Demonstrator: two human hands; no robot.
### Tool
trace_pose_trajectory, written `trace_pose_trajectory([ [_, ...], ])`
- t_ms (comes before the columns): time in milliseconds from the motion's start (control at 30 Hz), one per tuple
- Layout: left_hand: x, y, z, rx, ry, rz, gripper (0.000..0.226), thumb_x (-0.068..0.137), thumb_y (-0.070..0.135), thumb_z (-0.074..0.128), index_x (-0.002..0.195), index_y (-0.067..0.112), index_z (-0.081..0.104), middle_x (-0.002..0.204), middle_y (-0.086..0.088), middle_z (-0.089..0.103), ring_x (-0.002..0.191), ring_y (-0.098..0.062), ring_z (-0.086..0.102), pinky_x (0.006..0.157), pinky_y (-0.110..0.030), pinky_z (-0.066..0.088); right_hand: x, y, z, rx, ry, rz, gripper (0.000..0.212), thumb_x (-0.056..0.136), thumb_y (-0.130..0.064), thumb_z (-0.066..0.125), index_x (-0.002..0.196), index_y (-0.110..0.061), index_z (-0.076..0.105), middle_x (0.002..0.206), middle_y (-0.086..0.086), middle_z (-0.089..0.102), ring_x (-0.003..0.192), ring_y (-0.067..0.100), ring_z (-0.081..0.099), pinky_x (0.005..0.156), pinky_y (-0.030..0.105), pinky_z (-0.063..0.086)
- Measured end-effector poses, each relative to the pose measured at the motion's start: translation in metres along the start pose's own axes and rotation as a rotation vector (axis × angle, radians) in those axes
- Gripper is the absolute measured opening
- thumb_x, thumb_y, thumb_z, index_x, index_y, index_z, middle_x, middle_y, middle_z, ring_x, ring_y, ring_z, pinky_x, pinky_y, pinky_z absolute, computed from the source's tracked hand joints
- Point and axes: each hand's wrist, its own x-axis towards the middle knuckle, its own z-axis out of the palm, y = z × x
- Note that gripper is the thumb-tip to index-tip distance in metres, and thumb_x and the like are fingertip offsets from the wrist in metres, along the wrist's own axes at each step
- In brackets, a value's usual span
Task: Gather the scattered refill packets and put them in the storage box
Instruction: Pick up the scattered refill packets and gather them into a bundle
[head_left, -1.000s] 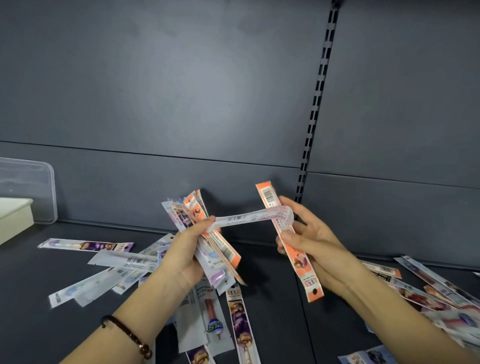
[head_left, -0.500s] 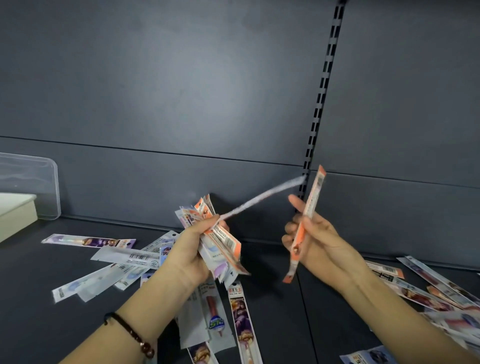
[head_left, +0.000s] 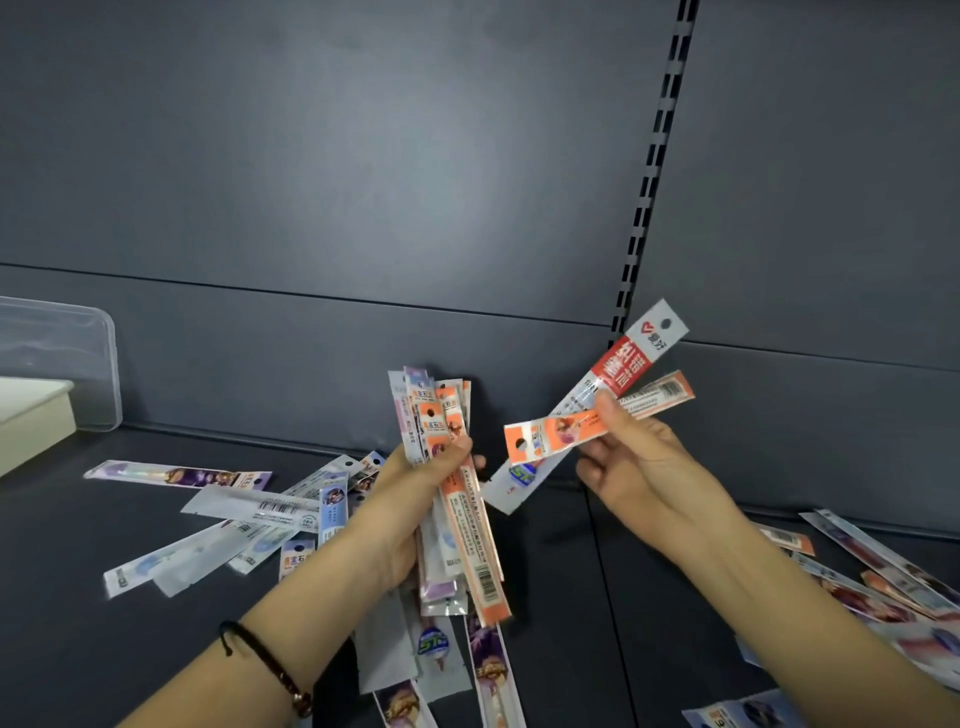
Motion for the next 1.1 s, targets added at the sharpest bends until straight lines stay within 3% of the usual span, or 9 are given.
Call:
trace_pose_trajectory([
  [100, -0.004, -0.001, 0.004, -0.022, -0.118, -0.068, 0.025, 0.087, 0.02, 0.064, 0.111, 0.013, 0.063, 0.083, -0.008, 0.076, 0.067, -0.021, 0.073, 0.056, -0.03, 0.057, -0.004, 0.004, 0.007, -0.072, 0.051, 0.078, 0.031, 0.055, -0.038, 0.085, 0.068, -0.019, 0.065, 0.069, -0.004, 0.062, 0.051, 0.005, 0.041, 0.042, 0.016, 0.033],
  [200, -0.007, -0.005, 0.01, -0.041, -0.301, -0.114, 0.025, 0.08, 0.018, 0.073, 0.104, 0.011, 0.071, 0.092, -0.013, 0.074, 0.076, -0.024, 0.072, 0.069, -0.034, 0.059, -0.011, 0.013, 0.016, -0.187, 0.108, 0.15, 0.02, 0.067, -0.034, 0.075, 0.068, -0.016, 0.065, 0.058, -0.005, 0.057, 0.045, 0.005, 0.041, 0.039, 0.016, 0.031],
  [300, -0.011, -0.005, 0.014, -0.131, -0.433, -0.146, 0.039, 0.079, 0.017, 0.073, 0.116, 0.006, 0.068, 0.106, -0.02, 0.07, 0.089, -0.028, 0.071, 0.075, -0.038, 0.059, -0.014, 0.018, 0.017, -0.303, 0.173, 0.143, 0.027, 0.07, -0.037, 0.073, 0.077, -0.012, 0.07, 0.063, -0.003, 0.066, 0.044, 0.005, 0.045, 0.042, 0.017, 0.032],
  [500, -0.009, -0.005, 0.01, -0.179, -0.413, -0.225, 0.036, 0.075, 0.018, 0.066, 0.106, 0.001, 0.069, 0.077, -0.014, 0.07, 0.06, -0.019, 0.068, 0.06, -0.029, 0.059, -0.012, 0.015, 0.01, -0.293, 0.309, 0.001, 0.013, 0.083, -0.028, 0.07, 0.083, -0.016, 0.07, 0.058, -0.006, 0.05, 0.045, 0.005, 0.032, 0.037, 0.016, 0.027],
  [667, -0.005, -0.008, 0.009, -0.245, -0.387, -0.235, 0.03, 0.079, 0.018, 0.065, 0.103, 0.002, 0.075, 0.09, -0.013, 0.072, 0.065, -0.015, 0.067, 0.066, -0.028, 0.057, -0.012, 0.01, 0.009, -0.207, 0.356, -0.153, 0.012, 0.088, -0.028, 0.065, 0.092, -0.017, 0.069, 0.057, -0.005, 0.048, 0.043, 0.006, 0.034, 0.039, 0.017, 0.029],
  [733, -0.003, -0.008, 0.008, -0.265, -0.356, -0.214, 0.03, 0.082, 0.016, 0.062, 0.107, 0.004, 0.073, 0.089, -0.011, 0.073, 0.064, -0.014, 0.065, 0.065, -0.027, 0.056, -0.013, 0.008, 0.009, -0.286, 0.362, -0.27, 0.009, 0.089, -0.027, 0.064, 0.092, -0.021, 0.07, 0.055, -0.008, 0.051, 0.045, 0.005, 0.041, 0.041, 0.017, 0.035],
  [833, -0.003, -0.007, 0.008, -0.202, -0.303, -0.149, 0.029, 0.089, 0.022, 0.057, 0.113, 0.008, 0.067, 0.078, -0.005, 0.072, 0.062, -0.012, 0.063, 0.061, -0.024, 0.055, -0.017, 0.012, 0.013, -0.53, 0.27, -0.381, 0.012, 0.089, -0.021, 0.062, 0.097, -0.026, 0.07, 0.06, -0.013, 0.062, 0.052, 0.001, 0.051, 0.046, 0.014, 0.041],
  [967, -0.004, -0.007, 0.009, -0.093, -0.229, -0.098, 0.034, 0.085, 0.04, 0.059, 0.107, 0.015, 0.067, 0.076, -0.003, 0.071, 0.066, -0.013, 0.066, 0.063, -0.028, 0.054, -0.019, 0.021, 0.016, -0.755, 0.102, -0.489, 0.018, 0.087, -0.012, 0.066, 0.096, -0.027, 0.071, 0.091, -0.012, 0.065, 0.079, -0.001, 0.063, 0.061, 0.011, 0.048],
  [1100, -0.003, -0.012, 0.011, -0.079, -0.276, -0.103, 0.051, 0.081, 0.051, 0.056, 0.118, 0.017, 0.064, 0.109, -0.012, 0.072, 0.1, -0.027, 0.067, 0.08, -0.037, 0.053, -0.019, 0.024, 0.018, -0.913, -0.114, -0.57, 0.029, 0.079, 0.001, 0.072, 0.101, -0.017, 0.071, 0.099, -0.005, 0.059, 0.094, 0.004, 0.061, 0.077, 0.01, 0.047],
])
